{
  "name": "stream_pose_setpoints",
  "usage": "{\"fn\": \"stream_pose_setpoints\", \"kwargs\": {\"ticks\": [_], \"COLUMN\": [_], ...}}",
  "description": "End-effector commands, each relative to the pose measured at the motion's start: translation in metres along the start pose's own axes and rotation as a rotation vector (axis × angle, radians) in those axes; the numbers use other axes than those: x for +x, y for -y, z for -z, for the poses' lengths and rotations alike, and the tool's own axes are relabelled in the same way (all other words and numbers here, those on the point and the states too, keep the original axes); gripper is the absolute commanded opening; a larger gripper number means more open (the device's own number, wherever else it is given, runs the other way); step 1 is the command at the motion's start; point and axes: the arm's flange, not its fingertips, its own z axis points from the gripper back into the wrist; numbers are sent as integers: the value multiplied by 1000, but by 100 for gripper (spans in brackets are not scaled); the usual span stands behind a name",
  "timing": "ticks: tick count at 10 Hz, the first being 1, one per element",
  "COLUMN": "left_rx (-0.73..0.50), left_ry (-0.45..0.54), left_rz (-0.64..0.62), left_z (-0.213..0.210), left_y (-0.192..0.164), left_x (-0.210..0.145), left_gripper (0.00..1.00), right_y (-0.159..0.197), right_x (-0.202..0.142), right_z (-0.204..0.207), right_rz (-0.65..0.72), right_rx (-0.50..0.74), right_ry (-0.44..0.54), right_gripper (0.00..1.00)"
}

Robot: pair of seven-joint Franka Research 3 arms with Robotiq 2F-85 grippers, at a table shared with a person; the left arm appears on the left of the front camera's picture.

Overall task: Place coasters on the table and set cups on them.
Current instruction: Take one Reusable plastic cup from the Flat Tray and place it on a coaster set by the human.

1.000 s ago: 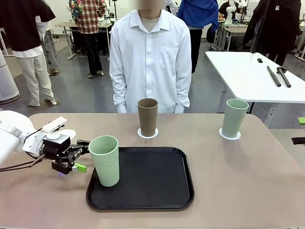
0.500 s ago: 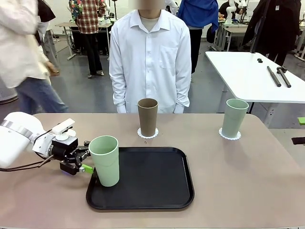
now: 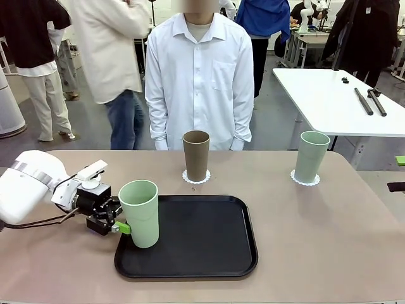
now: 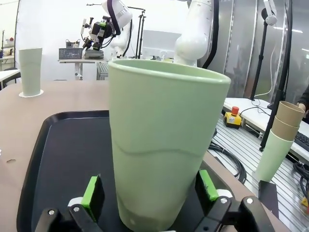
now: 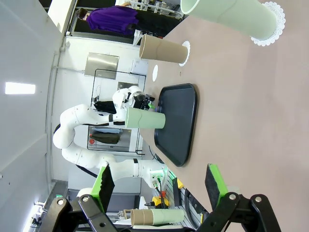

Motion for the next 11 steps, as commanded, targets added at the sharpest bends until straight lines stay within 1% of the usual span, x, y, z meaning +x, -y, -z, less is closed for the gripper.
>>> {"fn": "stream_pose_setpoints", "kwargs": {"ticks": [1,10,11], "left_rx": [15,-67,-72], "left_ry": [-19,-26,-28], "left_rz": [3,44,48], "left_z": [12,38,37], "left_y": [-6,-4,-5], "left_x": [4,6,6], "left_gripper": [100,100,97], "right_y": [-2,-2,-2], "right_x": [-4,-4,-4], "right_z": [2,2,2], "right_rz": [-6,-6,-6], "right_rx": [3,3,3], "right_ry": [8,8,8], "right_gripper": [100,100,100]}}
